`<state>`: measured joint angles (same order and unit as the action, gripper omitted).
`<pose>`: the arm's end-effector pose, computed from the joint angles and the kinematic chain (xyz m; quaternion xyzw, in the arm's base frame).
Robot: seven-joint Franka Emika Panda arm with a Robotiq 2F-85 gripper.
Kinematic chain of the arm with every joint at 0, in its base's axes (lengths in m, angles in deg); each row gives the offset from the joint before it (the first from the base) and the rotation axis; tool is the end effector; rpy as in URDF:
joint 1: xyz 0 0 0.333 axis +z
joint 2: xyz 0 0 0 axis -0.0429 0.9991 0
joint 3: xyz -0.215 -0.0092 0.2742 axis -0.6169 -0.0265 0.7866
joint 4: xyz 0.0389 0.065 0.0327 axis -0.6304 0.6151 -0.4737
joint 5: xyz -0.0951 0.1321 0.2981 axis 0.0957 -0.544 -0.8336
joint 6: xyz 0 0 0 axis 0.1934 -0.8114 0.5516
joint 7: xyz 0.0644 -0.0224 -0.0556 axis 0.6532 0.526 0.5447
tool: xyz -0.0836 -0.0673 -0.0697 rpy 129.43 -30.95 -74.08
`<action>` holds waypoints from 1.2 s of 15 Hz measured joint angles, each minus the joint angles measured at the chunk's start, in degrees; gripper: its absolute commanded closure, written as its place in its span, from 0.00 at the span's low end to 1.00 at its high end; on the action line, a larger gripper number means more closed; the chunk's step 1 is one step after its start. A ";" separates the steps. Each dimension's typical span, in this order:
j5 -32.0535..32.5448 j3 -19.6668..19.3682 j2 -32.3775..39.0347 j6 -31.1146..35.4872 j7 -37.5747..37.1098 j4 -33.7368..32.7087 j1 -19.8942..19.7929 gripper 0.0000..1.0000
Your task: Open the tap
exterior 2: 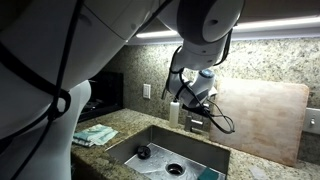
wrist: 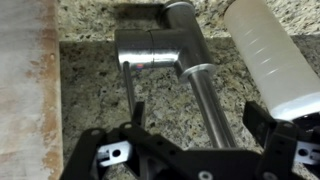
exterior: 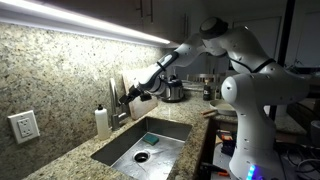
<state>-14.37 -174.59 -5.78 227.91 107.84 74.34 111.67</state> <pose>0.5987 -0.1731 0.3170 -0.9194 -0.0407 -0.3665 0.1366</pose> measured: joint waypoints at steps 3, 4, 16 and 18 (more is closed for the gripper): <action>1.15 0.76 -1.28 -0.10 0.03 -1.27 0.06 0.00; 1.55 1.09 -1.96 -0.13 0.03 -1.78 0.11 0.00; 2.98 1.63 -8.98 -4.44 0.10 -8.68 1.75 0.00; 2.98 1.63 -9.28 -4.66 0.10 -8.86 1.75 0.00</action>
<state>-11.38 -172.96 -15.06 223.25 107.94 65.49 113.42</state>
